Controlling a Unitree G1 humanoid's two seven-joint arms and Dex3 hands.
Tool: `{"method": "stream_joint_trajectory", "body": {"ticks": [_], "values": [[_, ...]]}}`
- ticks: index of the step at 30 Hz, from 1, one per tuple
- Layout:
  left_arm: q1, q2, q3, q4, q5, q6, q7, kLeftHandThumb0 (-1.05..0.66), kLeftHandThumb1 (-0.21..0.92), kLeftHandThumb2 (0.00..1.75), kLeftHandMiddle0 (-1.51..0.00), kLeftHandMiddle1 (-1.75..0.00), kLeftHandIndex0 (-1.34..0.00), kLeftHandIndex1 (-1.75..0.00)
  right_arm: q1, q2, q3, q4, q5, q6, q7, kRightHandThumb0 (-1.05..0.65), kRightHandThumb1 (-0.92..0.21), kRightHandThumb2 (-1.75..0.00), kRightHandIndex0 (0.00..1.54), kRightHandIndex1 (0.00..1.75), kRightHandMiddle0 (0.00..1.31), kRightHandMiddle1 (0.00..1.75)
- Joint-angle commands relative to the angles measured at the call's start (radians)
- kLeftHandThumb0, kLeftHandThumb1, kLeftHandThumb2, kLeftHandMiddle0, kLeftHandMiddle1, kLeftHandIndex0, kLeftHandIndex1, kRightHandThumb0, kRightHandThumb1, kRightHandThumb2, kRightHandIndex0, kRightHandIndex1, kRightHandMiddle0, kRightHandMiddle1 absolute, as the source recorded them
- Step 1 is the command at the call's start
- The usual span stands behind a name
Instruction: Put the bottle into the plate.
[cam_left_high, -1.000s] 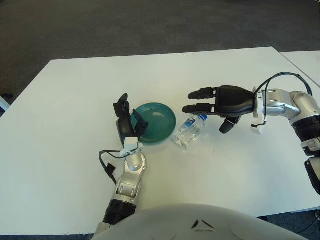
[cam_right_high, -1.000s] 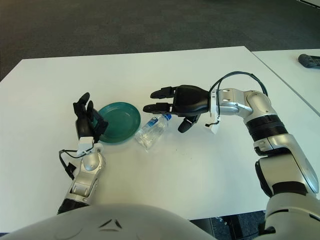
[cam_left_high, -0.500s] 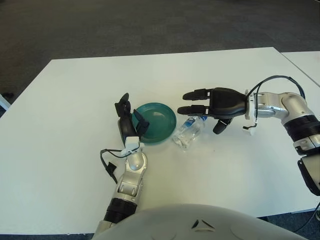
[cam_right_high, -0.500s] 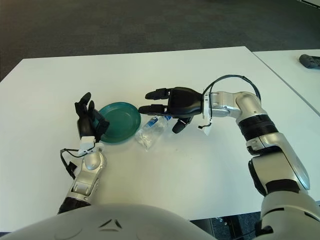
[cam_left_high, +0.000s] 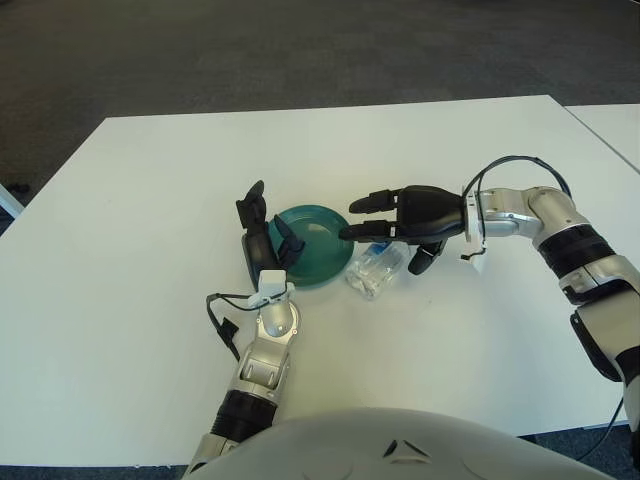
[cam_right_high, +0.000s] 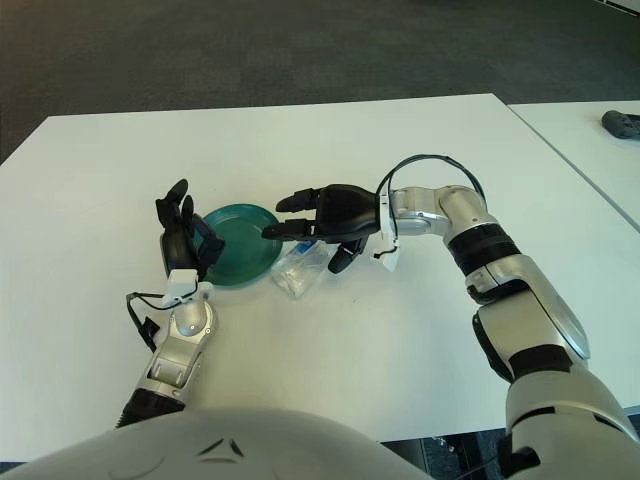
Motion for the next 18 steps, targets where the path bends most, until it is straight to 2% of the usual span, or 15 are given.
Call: {"method": "stream_joint_trajectory", "body": {"ticks": [1,8,11,14,18], "values": [[-0.016,-0.092,0.001,-0.007,0.006,0.004,0.006,-0.85,0.92,1.12,-0.37,-0.05,0.0,-0.72,-0.022,0.006,0.022,0.029,0.002,0.002,0.008,-1.05,-0.92,-1.1,0.03,0.01,0.01,0.0],[-0.021,-0.096,-0.004,-0.004,0.019,0.001,0.018,-0.86,0.92,1.12,-0.36,-0.04,0.0,-0.68,-0.005,0.023,0.031,0.052,0.01,-0.008,-0.043,-1.05,-0.92,-1.08,0.03,0.01,0.02,0.01],[-0.023,-0.097,-0.007,0.0,0.019,-0.005,0.02,-0.87,0.92,1.13,-0.36,-0.04,0.0,-0.68,0.064,0.052,0.052,0.038,-0.032,0.028,-0.106,-1.05,-0.92,-1.07,0.04,0.01,0.02,0.02],[-0.022,-0.097,-0.009,0.0,0.012,-0.011,0.017,-0.87,0.92,1.13,-0.36,-0.04,0.0,-0.68,0.095,0.09,0.116,0.086,-0.127,0.107,-0.208,-1.05,-0.92,-1.06,0.05,0.02,0.02,0.02],[-0.013,-0.096,-0.012,-0.008,-0.004,-0.013,0.006,-0.87,0.92,1.12,-0.36,-0.04,0.0,-0.68,0.077,0.109,0.18,0.131,-0.204,0.17,-0.322,-1.05,-0.92,-1.05,0.05,0.01,0.02,0.02]]}}
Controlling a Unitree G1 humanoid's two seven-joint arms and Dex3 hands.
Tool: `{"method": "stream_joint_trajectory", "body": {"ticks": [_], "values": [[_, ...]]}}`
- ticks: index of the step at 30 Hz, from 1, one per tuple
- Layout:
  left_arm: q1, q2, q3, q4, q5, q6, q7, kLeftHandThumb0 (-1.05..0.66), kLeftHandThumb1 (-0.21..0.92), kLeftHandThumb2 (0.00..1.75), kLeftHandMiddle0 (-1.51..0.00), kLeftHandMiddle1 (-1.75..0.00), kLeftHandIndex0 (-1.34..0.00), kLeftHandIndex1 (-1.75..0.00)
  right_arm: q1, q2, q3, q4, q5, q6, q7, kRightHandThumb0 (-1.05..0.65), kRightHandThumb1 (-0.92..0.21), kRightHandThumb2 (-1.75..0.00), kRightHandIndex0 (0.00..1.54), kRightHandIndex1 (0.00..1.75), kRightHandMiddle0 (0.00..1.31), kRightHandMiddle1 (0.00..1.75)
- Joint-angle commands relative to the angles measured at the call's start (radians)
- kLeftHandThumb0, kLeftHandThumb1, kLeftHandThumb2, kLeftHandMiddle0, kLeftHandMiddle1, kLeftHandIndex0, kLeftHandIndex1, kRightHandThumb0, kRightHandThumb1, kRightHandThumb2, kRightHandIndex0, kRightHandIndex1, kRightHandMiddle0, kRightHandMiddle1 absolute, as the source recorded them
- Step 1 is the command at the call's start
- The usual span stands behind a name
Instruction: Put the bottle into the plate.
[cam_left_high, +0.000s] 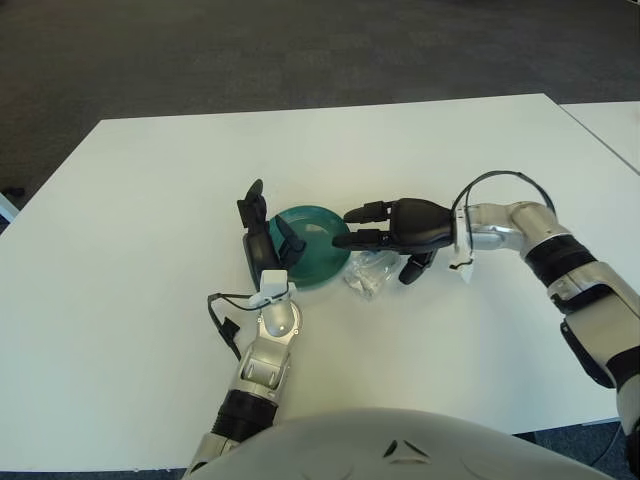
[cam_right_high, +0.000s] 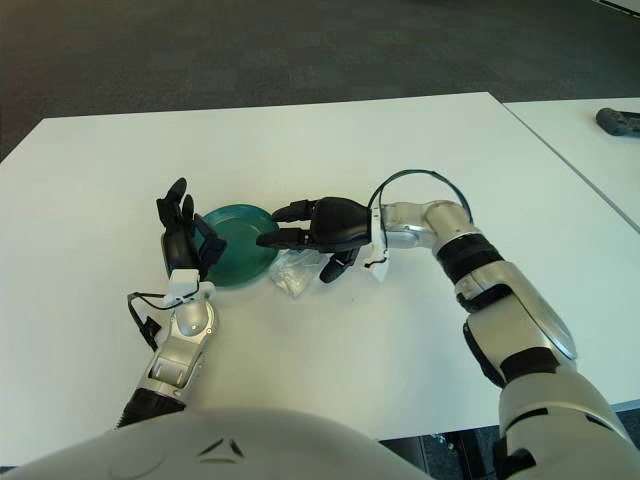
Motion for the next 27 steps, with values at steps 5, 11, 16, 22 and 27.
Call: {"method": "stream_joint_trajectory", "body": {"ticks": [5,11,16,22,27], "values": [[-0.007,-0.092,-0.002,-0.008,-0.003,-0.013,-0.001,-0.86,0.92,1.12,-0.37,-0.03,0.0,-0.68,-0.041,0.009,0.096,0.056,-0.091,0.058,-0.147,-1.05,-0.92,-1.04,0.05,0.01,0.01,0.02],[-0.005,-0.092,-0.005,-0.013,0.004,-0.015,0.004,-0.86,0.92,1.12,-0.37,-0.03,0.0,-0.68,-0.075,0.011,0.14,0.08,-0.102,0.079,-0.186,-1.05,-0.92,-1.01,0.06,0.01,0.01,0.04],[0.001,-0.09,-0.009,-0.022,0.015,-0.005,0.007,-0.86,0.92,1.13,-0.38,-0.03,0.0,-0.69,-0.092,0.021,0.173,0.1,-0.112,0.105,-0.215,-1.05,-0.92,-0.99,0.06,0.01,0.01,0.05],[0.007,-0.085,-0.014,-0.03,0.058,0.008,0.025,-0.87,0.92,1.13,-0.39,-0.03,0.0,-0.73,-0.11,0.055,0.226,0.158,-0.132,0.149,-0.26,-1.05,-0.92,-0.93,0.05,0.0,0.0,0.01],[0.013,-0.084,-0.015,-0.029,0.073,-0.001,0.037,-0.86,0.92,1.12,-0.39,-0.03,0.0,-0.75,-0.112,0.085,0.265,0.235,-0.124,0.169,-0.313,-1.05,-0.92,-0.9,0.08,0.01,0.02,0.07]]}}
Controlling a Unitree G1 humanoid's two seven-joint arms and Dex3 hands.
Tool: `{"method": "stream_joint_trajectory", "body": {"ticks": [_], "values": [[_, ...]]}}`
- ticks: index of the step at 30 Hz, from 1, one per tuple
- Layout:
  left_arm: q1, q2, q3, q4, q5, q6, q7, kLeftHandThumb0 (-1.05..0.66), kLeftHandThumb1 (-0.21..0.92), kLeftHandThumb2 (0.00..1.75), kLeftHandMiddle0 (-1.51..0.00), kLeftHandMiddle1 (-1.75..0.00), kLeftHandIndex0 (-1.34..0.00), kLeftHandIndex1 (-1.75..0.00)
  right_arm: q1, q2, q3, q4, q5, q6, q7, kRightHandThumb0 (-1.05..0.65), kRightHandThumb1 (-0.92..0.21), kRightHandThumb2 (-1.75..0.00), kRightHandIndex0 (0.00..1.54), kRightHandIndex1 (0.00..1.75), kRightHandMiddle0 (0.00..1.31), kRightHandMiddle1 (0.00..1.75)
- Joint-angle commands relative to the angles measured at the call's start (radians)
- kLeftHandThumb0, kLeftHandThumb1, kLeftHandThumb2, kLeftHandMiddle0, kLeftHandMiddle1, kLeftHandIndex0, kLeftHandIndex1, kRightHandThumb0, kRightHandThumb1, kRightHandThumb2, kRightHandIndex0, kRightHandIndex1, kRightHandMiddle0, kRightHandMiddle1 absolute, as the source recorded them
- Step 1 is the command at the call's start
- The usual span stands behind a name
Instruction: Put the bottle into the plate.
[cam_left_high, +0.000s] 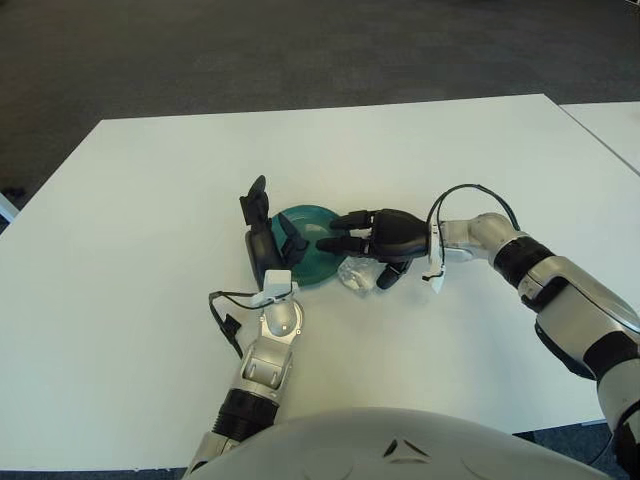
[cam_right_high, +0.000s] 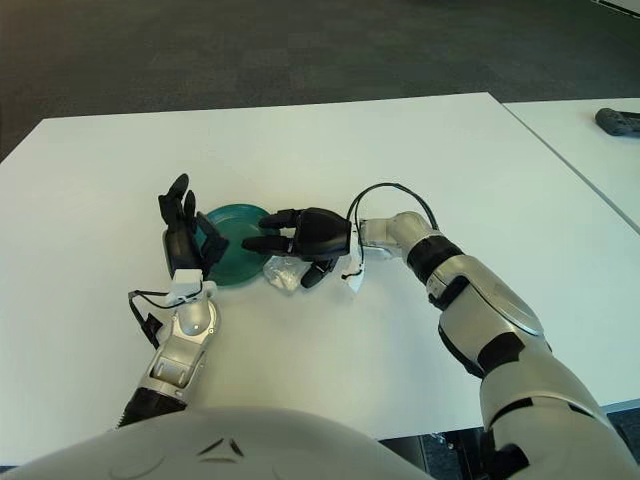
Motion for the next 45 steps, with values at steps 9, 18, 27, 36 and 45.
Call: {"method": "stream_joint_trajectory", "body": {"ticks": [9,18,27,36,45], "values": [[0.028,-0.082,0.001,-0.032,0.011,-0.012,0.013,-0.87,0.92,1.11,-0.38,-0.02,0.0,-0.68,0.043,0.063,-0.011,0.151,0.115,-0.058,-0.047,-1.05,-0.92,-0.67,0.36,1.23,0.07,1.4],[0.046,-0.087,-0.002,-0.06,0.002,-0.007,0.008,-0.88,0.92,1.1,-0.37,-0.01,0.0,-0.64,0.045,0.072,-0.039,0.178,0.186,-0.168,-0.106,-1.04,-0.92,-0.56,0.98,1.73,0.76,1.73],[0.053,-0.096,0.001,-0.069,-0.027,-0.021,0.01,-0.87,0.92,1.08,-0.38,-0.02,0.0,-0.7,0.07,0.092,-0.068,0.195,0.165,-0.228,-0.347,-1.02,-0.92,-0.68,1.25,1.75,1.11,1.75],[0.053,-0.094,-0.001,-0.07,-0.021,-0.026,0.017,-0.87,0.92,1.08,-0.39,-0.01,0.0,-0.71,0.055,0.11,-0.037,0.228,0.094,-0.225,-0.541,-1.05,-0.92,-0.8,1.3,1.75,1.2,1.75],[0.058,-0.099,-0.002,-0.076,-0.026,-0.026,0.02,-0.87,0.92,1.08,-0.37,0.0,0.0,-0.65,0.037,0.115,-0.003,0.246,0.043,-0.207,-0.64,-1.05,-0.92,-0.86,1.32,1.75,1.23,1.75]]}}
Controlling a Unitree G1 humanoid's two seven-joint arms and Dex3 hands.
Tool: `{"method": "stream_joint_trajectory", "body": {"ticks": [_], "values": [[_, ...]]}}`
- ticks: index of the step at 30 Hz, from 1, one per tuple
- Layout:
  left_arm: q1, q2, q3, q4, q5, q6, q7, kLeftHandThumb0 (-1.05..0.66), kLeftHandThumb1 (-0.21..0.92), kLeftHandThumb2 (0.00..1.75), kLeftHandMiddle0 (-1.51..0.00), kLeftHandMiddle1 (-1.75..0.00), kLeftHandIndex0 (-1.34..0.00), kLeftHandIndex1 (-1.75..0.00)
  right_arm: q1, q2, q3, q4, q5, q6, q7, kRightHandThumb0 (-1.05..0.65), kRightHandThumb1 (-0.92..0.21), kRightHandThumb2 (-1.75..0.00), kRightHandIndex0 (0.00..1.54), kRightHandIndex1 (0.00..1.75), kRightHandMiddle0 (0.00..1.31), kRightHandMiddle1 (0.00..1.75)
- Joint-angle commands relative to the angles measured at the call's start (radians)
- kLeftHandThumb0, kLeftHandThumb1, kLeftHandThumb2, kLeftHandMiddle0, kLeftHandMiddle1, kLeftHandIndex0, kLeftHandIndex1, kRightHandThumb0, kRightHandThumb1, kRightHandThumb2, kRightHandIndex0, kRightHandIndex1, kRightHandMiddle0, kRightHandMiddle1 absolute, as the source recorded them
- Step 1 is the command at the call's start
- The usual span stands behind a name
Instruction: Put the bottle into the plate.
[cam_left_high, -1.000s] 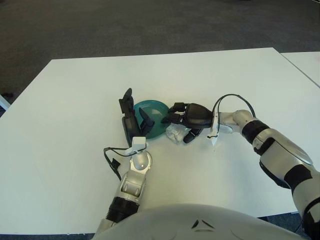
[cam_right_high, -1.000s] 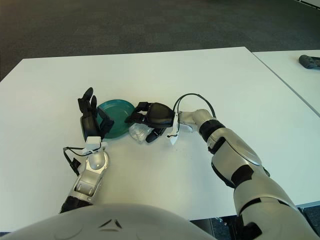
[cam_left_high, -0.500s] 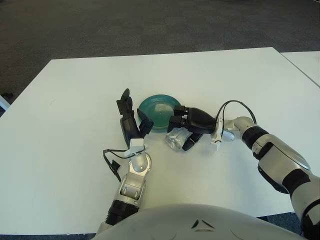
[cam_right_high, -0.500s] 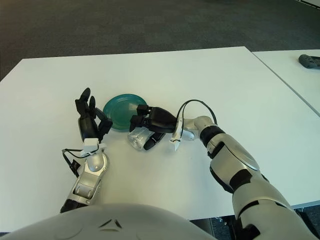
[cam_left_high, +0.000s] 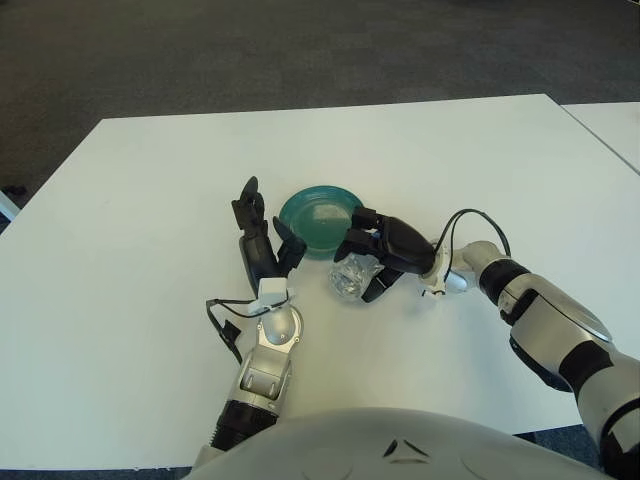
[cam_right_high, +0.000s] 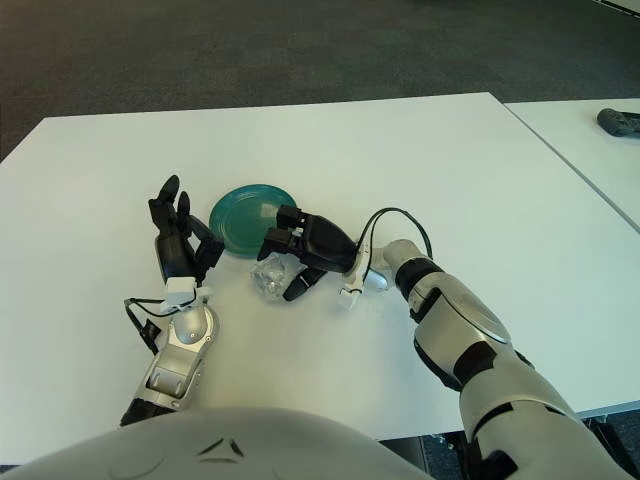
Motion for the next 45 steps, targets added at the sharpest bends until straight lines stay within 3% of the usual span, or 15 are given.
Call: {"method": "stream_joint_trajectory", "body": {"ticks": [1,15,22,34,45], "values": [[0.008,-0.098,0.004,-0.013,0.0,-0.009,0.013,-0.87,0.92,1.08,-0.37,0.0,0.0,-0.65,-0.037,0.005,0.01,0.007,-0.017,0.01,-0.056,-1.05,-0.92,-0.86,1.32,1.75,1.23,1.75],[-0.004,-0.096,0.014,0.008,-0.022,-0.037,0.013,-0.85,0.92,1.08,-0.38,-0.01,0.0,-0.68,-0.056,0.014,0.025,0.027,-0.025,0.022,-0.136,-1.05,-0.92,-0.91,1.33,1.75,1.22,1.75],[-0.015,-0.093,0.025,0.029,-0.027,-0.061,0.015,-0.84,0.92,1.07,-0.38,-0.01,0.0,-0.7,-0.095,-0.002,-0.002,0.04,0.01,-0.004,-0.115,-1.03,-0.92,-0.93,1.35,1.75,1.19,1.75],[-0.037,-0.091,0.045,0.075,-0.035,-0.075,0.013,-0.84,0.92,1.08,-0.4,-0.01,0.0,-0.72,-0.157,-0.024,-0.132,0.022,0.167,-0.113,0.103,-0.98,-0.92,-0.92,1.37,1.75,1.15,1.75],[-0.052,-0.092,0.055,0.107,-0.042,-0.08,0.005,-0.85,0.92,1.09,-0.4,-0.01,0.0,-0.71,-0.206,-0.004,-0.238,0.002,0.267,-0.095,0.297,-1.03,-0.92,-0.9,1.38,1.75,1.18,1.75]]}}
